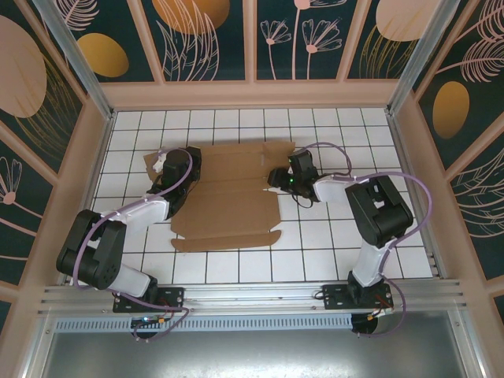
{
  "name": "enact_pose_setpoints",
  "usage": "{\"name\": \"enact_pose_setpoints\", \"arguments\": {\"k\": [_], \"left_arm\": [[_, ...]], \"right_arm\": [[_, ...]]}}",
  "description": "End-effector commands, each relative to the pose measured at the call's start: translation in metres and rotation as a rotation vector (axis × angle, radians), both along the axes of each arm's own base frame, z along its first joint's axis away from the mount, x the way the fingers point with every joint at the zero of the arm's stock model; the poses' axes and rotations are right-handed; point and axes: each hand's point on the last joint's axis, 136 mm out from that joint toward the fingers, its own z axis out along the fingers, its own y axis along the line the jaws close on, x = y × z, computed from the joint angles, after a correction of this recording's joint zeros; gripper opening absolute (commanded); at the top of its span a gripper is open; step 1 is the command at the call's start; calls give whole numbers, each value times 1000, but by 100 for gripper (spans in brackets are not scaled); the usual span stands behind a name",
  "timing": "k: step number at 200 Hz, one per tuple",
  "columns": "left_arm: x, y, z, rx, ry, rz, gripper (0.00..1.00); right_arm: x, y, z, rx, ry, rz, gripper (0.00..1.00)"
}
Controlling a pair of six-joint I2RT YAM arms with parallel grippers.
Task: Fold the paper box
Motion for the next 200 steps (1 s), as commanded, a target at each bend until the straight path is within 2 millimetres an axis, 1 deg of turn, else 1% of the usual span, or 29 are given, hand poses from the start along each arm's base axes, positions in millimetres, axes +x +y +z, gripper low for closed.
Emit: {"name": "enact_pose_setpoints", "arguments": {"k": [1,25,61,85,96,125,147,155,157,160,174,186,193,200], "left_arm": [[-9,4,-13,20,47,7,0],[-9,4,-12,17,43,8,0],[-11,5,-13,10,36,9,0],[-12,5,-14,7,36,6,0],[-12,5,-12,5,33,6,0],[-12,5,-10,2,29,6,0],[-13,4,-10,1,30,2,0],[-14,4,-10,-1,32,0,0],[-14,4,-11,0,32,0,0],[-14,3,-10,-3,33,-2,0],[-15,3,-11,-5,34,-6,0],[-15,3,-11,-5,34,-6,0],[-15,3,-10,-3,30,-6,0],[-16,4,-8,1,26,-1,0]], "right_arm": [[11,24,19,131,-54,61,56],[7,33,26,205,-50,79,53],[0,39,41,285,-77,106,42],[-2,47,44,325,-66,132,39],[-4,53,40,314,-63,141,39],[-8,66,22,258,-39,153,39],[-5,66,4,233,-3,135,39],[-4,65,0,230,1,130,39],[-8,70,-1,229,4,143,39],[-9,72,-2,228,5,146,39],[-10,74,-5,223,8,147,39],[-10,71,-1,216,-9,144,39],[-10,68,8,214,-38,143,39],[-10,64,22,216,-79,147,41]]}}
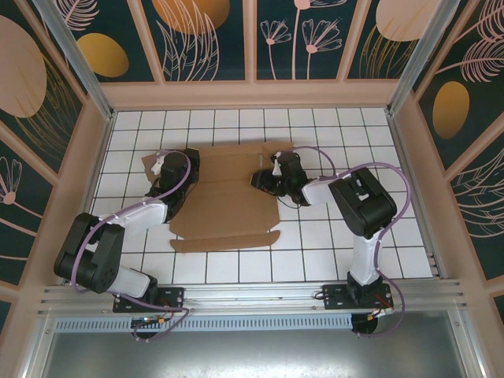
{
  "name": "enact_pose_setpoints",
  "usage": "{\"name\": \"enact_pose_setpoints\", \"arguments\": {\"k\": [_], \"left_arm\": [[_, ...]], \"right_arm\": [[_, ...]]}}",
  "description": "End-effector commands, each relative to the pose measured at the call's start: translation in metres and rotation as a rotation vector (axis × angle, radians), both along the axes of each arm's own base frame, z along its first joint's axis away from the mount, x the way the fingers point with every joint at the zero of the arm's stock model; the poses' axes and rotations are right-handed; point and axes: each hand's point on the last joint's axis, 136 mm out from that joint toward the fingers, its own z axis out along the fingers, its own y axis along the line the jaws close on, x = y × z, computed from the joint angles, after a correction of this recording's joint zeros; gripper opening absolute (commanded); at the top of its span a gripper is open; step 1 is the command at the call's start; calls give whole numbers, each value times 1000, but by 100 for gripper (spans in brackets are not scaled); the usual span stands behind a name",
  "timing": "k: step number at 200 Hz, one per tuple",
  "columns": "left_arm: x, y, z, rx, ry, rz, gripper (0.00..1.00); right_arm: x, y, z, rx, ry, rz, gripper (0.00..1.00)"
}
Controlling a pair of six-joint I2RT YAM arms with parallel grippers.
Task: Fold the paper box
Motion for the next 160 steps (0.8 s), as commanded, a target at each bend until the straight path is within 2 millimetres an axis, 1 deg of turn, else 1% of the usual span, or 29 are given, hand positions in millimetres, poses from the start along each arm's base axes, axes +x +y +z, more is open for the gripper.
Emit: {"name": "enact_pose_setpoints", "arguments": {"k": [1,23,25,28,45,53,61,71,72,75,89,111,121,129,138,148,160], "left_arm": [[-9,2,-7,13,35,-2,0],[-8,3,2,40,10,-5,0],[-8,3,3,43,9,-5,0],[-8,3,4,48,8,-8,0],[-6,1,10,68,-9,-22,0],[-6,0,11,65,-14,-27,0],[-6,0,13,62,-22,-31,0],[-5,-1,15,58,-28,-33,0],[-5,-2,15,58,-28,-34,0],[-5,-2,16,58,-29,-35,0],[-2,-4,18,63,-22,-39,0],[6,-10,20,70,10,-60,0],[8,-15,20,55,20,-80,0],[10,-19,19,40,26,-94,0],[11,-23,18,22,34,-107,0],[12,-26,16,13,45,-112,0],[13,-25,14,12,54,-107,0]], "right_arm": [[1,-9,17,-25,-78,-23,41],[-11,-21,67,-25,-244,12,45],[-6,-30,73,-29,-265,-6,45],[-6,-36,79,-36,-292,-13,45],[-16,-64,117,-57,-470,-37,42],[-19,-78,131,-59,-537,-57,42],[-17,-92,140,-78,-572,-90,42],[-12,-110,146,-124,-597,-134,42],[-11,-114,147,-136,-602,-147,42],[-10,-117,148,-149,-610,-154,42],[-1,-147,158,-241,-673,-240,42],[10,-193,176,-407,-860,-362,37],[23,-212,176,-485,-861,-389,34],[37,-224,165,-538,-808,-382,32],[49,-231,150,-580,-748,-358,30],[55,-228,134,-596,-721,-301,30],[57,-209,119,-562,-716,-180,31]]}}
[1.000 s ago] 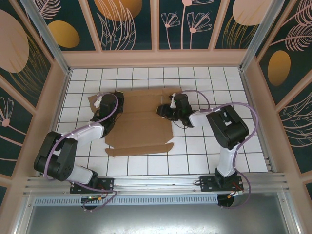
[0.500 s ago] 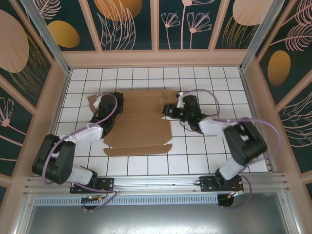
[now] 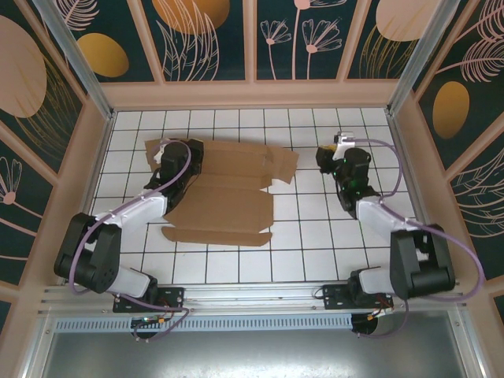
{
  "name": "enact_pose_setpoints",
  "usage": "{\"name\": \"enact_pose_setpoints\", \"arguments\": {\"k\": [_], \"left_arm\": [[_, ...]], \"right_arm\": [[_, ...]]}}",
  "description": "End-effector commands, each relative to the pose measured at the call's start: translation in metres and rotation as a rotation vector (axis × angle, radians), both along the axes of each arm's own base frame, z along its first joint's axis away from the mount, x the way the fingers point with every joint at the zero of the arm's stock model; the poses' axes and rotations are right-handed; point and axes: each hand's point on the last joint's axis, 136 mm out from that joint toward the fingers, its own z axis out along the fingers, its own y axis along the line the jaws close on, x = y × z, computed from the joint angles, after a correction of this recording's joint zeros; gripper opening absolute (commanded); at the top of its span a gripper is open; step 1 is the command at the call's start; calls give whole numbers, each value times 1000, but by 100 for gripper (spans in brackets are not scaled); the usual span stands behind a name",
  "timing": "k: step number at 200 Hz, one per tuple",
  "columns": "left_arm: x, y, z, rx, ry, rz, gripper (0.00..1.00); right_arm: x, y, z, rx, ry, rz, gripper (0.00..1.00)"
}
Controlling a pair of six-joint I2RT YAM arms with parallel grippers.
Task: Fold the paper box
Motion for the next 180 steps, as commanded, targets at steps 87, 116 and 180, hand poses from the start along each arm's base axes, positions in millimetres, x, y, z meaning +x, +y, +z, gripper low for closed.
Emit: {"name": "enact_pose_setpoints", "arguments": {"k": [87,116,180], "left_arm": [[0,-4,-29,-42,63,-41,0],[0,-8,-33,-56,61,-64,0],[-3,-12,-30,-49,42,-96,0]], "right_arm": [[-26,130,-57,-195,81,659,31],[-43,152,-57,-232,45,738,32],[-47,180,-51,-234,15,766,40]]}}
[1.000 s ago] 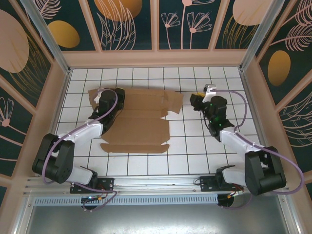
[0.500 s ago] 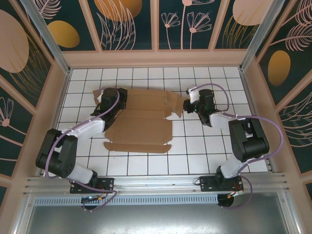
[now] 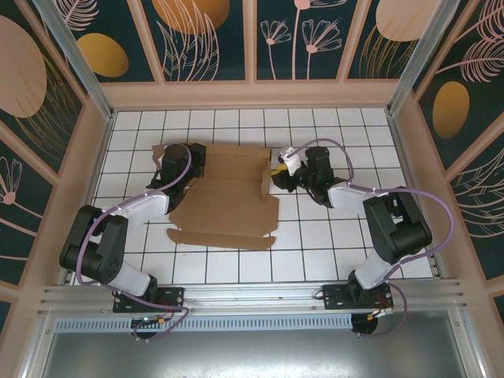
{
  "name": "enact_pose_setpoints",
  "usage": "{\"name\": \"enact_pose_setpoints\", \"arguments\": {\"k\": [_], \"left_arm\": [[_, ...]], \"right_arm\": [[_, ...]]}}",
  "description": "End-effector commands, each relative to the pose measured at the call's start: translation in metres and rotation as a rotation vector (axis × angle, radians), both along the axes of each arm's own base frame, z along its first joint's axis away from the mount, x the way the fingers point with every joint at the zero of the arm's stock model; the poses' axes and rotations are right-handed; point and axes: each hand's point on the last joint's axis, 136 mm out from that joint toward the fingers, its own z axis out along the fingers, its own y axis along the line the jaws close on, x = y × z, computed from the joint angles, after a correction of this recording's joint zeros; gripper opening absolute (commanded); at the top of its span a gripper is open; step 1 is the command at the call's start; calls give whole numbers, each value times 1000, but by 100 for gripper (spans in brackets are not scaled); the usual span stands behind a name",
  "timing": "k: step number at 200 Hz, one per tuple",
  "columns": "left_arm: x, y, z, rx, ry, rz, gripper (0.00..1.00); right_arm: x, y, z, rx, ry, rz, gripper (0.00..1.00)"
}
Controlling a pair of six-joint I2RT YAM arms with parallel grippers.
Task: Fold the paper box
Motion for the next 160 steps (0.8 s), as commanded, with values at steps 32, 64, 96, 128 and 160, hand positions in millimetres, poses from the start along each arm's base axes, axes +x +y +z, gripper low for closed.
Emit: {"name": "enact_pose_setpoints", "arguments": {"k": [32,64,96,128,160], "left_arm": [[-8,-4,-11,9,3,-42,0],[-15,-2,-15,23,6,-45,0],[-17,-2,-17,28,5,-55,0],[-18,-1,-17,45,1,-56,0],[-18,-1,-18,50,2,-54,0]], "right_arm": [[4,22,16,-25,-97,-8,53],[0,24,19,-21,-123,-15,58],[-9,30,27,24,-132,16,63],[-25,40,30,54,-105,113,55],[-38,46,32,73,-84,184,45]]}}
